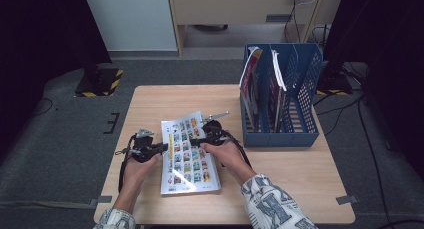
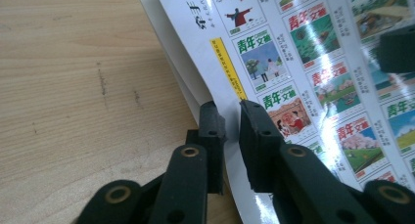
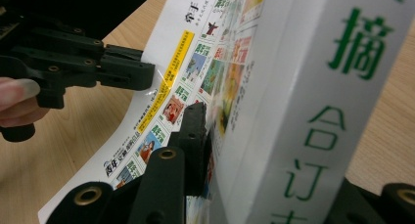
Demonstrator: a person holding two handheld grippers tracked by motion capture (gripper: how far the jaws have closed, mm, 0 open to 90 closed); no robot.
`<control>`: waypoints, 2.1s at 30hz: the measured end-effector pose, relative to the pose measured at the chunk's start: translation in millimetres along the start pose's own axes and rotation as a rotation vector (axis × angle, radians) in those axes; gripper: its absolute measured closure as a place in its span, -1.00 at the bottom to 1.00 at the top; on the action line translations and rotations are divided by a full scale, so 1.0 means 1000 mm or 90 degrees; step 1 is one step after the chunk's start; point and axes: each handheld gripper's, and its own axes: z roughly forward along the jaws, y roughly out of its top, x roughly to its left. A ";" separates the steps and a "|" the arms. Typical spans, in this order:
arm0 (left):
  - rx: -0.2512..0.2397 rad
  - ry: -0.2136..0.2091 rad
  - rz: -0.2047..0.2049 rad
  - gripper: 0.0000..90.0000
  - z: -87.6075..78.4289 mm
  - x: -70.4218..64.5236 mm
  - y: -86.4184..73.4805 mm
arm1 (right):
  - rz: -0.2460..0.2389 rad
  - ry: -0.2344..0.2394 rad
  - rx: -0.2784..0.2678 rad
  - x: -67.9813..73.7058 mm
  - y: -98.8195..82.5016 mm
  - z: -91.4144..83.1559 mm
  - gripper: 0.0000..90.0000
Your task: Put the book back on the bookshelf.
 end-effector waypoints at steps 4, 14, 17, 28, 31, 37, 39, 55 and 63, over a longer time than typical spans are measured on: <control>0.008 -0.019 -0.016 0.64 0.005 0.006 0.000 | -0.004 -0.001 0.004 0.001 0.002 0.001 0.55; 0.004 -0.043 -0.024 0.25 0.012 0.009 -0.003 | -0.023 0.000 -0.009 0.003 0.003 -0.002 0.57; -0.004 -0.050 -0.028 0.18 0.013 0.010 -0.005 | -0.031 0.000 -0.016 0.005 0.003 -0.003 0.57; -0.010 -0.057 -0.036 -0.30 0.020 0.010 -0.009 | -0.037 0.002 -0.024 0.008 0.003 -0.003 0.58; -0.008 -0.062 -0.050 -0.41 0.021 0.013 -0.009 | -0.041 0.002 -0.027 0.009 0.003 -0.003 0.58; 0.003 -0.106 -0.071 -0.44 0.024 0.016 -0.013 | -0.045 0.004 -0.034 0.011 0.002 -0.003 0.58; 0.003 -0.110 -0.067 -0.39 0.024 0.016 -0.013 | -0.048 0.003 -0.033 0.011 0.002 -0.003 0.58; 0.005 -0.076 -0.068 0.67 0.011 0.022 -0.007 | -0.077 0.005 -0.046 0.012 0.006 -0.007 0.59; -0.011 -0.066 -0.053 0.81 0.007 0.020 -0.003 | -0.085 0.003 -0.055 0.011 0.009 -0.009 0.59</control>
